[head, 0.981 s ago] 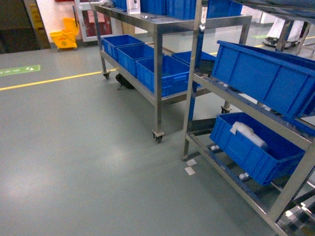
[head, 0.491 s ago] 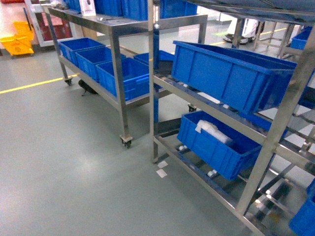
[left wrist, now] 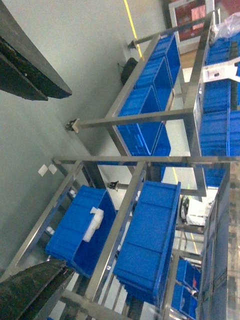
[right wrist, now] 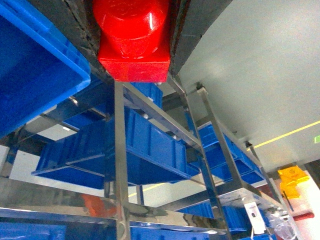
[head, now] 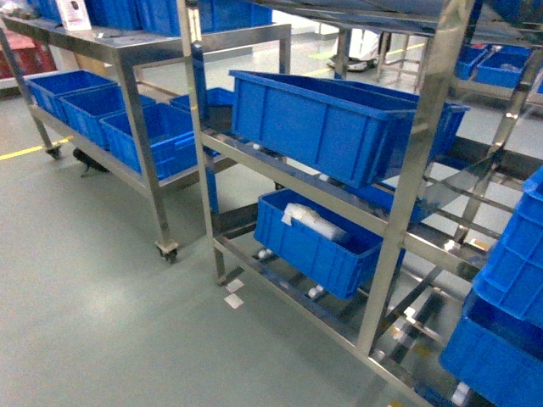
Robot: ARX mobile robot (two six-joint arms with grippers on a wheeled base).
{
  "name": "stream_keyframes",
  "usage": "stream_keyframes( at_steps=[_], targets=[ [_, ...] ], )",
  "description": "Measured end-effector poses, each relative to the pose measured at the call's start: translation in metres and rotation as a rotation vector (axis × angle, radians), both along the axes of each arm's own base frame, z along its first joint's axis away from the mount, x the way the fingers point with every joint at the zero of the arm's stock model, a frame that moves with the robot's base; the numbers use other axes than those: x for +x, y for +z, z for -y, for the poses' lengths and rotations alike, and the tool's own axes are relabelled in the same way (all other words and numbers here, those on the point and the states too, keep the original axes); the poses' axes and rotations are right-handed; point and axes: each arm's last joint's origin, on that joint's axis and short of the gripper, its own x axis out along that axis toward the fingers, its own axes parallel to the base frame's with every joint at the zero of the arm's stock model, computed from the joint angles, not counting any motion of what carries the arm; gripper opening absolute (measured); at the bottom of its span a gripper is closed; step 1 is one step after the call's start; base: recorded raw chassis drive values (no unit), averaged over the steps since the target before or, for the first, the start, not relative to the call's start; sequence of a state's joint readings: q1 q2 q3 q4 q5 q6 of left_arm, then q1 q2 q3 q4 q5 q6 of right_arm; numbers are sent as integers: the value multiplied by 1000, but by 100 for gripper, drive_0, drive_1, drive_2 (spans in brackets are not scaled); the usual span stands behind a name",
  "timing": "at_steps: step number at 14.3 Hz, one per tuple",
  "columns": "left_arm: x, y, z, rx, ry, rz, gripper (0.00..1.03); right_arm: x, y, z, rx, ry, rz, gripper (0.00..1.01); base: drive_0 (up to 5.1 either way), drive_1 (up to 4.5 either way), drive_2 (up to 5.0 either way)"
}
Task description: Pick red block from blue box to shelf
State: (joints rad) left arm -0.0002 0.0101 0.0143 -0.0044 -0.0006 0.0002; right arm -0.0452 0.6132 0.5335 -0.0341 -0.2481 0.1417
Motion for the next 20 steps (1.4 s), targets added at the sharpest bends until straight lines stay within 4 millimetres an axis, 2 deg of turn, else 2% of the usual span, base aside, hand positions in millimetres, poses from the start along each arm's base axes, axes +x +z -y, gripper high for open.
stream_keyframes(
  at_steps=[20],
  targets=[
    [0, 0, 0, 0, 0, 0, 98, 0, 0, 0, 0, 0, 0, 27, -157, -157, -157]
  ],
)
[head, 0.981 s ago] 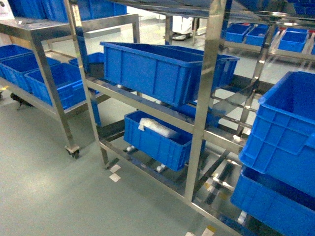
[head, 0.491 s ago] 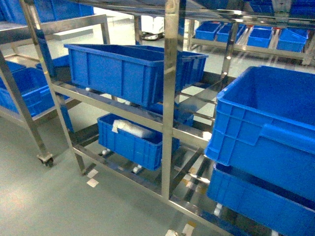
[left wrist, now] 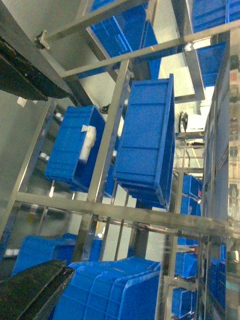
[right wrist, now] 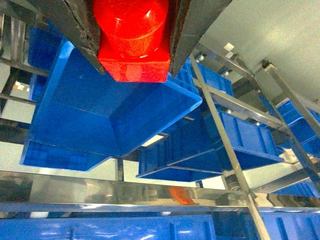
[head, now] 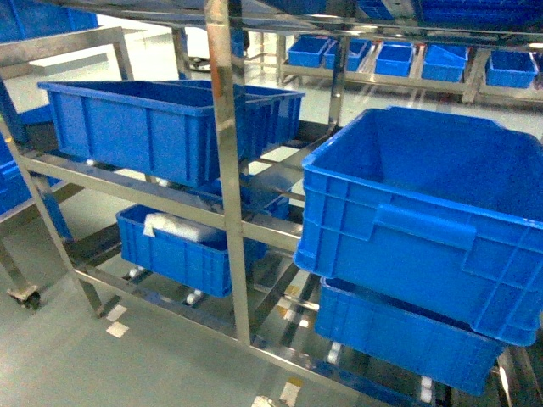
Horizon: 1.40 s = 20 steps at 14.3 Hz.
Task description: Pick red block from blue box to shelf
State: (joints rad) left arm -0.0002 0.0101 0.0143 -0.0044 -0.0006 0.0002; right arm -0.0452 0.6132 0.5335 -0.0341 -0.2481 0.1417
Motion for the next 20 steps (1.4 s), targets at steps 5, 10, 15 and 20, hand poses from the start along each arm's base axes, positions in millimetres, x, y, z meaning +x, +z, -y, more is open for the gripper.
stream_keyframes(
  at_steps=[5, 10, 15, 20],
  targets=[
    [0, 0, 0, 0, 0, 0, 98, 0, 0, 0, 0, 0, 0, 27, -164, -164, -164],
    [0, 0, 0, 0, 0, 0, 98, 0, 0, 0, 0, 0, 0, 27, -155, -155, -155],
    [0, 0, 0, 0, 0, 0, 98, 0, 0, 0, 0, 0, 0, 27, -148, -148, -148],
    [0, 0, 0, 0, -2, 2, 98, 0, 0, 0, 0, -5, 0, 27, -237, 216, 35]
  ],
)
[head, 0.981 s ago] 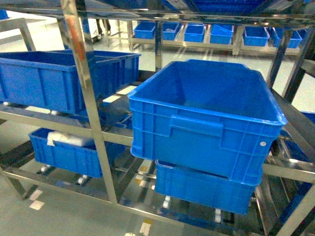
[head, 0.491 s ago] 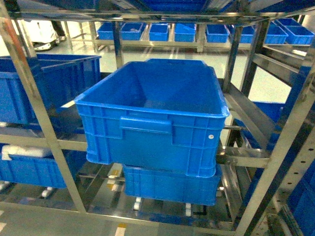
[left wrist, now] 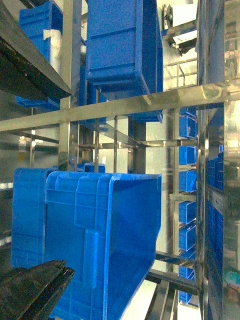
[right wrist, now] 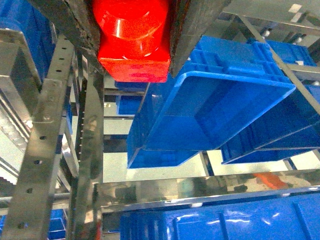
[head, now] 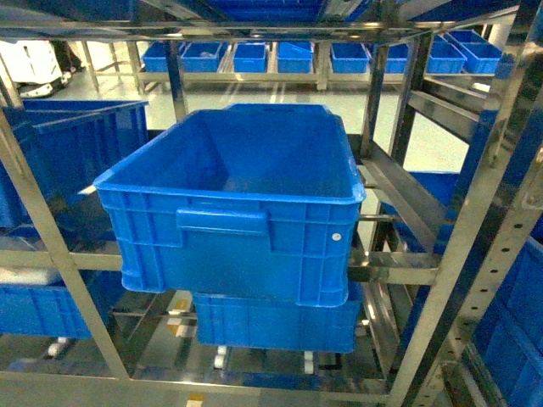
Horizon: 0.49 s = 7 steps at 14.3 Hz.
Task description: Pick red block from blue box to shelf
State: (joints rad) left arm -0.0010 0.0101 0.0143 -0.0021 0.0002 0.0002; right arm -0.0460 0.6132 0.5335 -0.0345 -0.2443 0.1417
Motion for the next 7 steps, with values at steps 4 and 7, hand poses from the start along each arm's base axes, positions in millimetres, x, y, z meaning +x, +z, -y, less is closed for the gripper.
stream_keyframes(
  at_steps=[4, 7],
  targets=[
    [0, 0, 0, 0, 1, -2, 98, 0, 0, 0, 0, 2, -2, 27, -442, 421, 40],
    [0, 0, 0, 0, 0, -2, 98, 0, 0, 0, 0, 3, 2, 27, -416, 447, -3]
  ],
)
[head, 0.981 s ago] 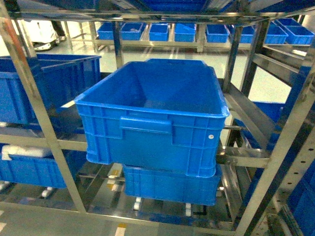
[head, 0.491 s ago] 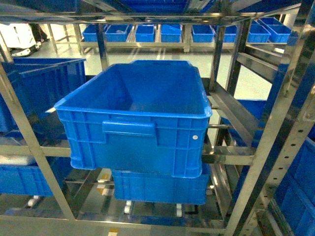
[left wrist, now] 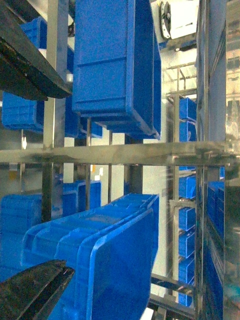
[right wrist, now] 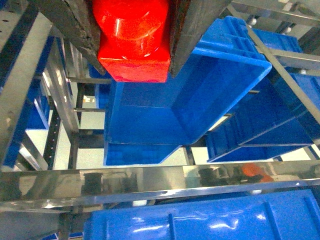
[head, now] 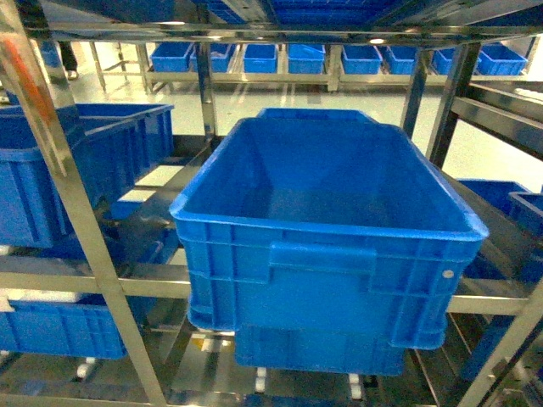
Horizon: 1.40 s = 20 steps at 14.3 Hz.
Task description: Pick red block from blue box to shelf
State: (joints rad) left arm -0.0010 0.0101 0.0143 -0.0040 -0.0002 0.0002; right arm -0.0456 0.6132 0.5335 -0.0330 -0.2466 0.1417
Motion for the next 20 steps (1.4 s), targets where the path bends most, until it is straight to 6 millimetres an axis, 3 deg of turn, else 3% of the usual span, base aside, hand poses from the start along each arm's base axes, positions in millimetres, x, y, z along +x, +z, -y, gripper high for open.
stream_keyframes(
  at_steps=[2, 20],
  targets=[
    [0, 0, 0, 0, 0, 0, 98, 0, 0, 0, 0, 0, -2, 27, -418, 446, -9],
    [0, 0, 0, 0, 3, 0, 98, 0, 0, 0, 0, 3, -1, 27, 0, 0, 0]
  ],
)
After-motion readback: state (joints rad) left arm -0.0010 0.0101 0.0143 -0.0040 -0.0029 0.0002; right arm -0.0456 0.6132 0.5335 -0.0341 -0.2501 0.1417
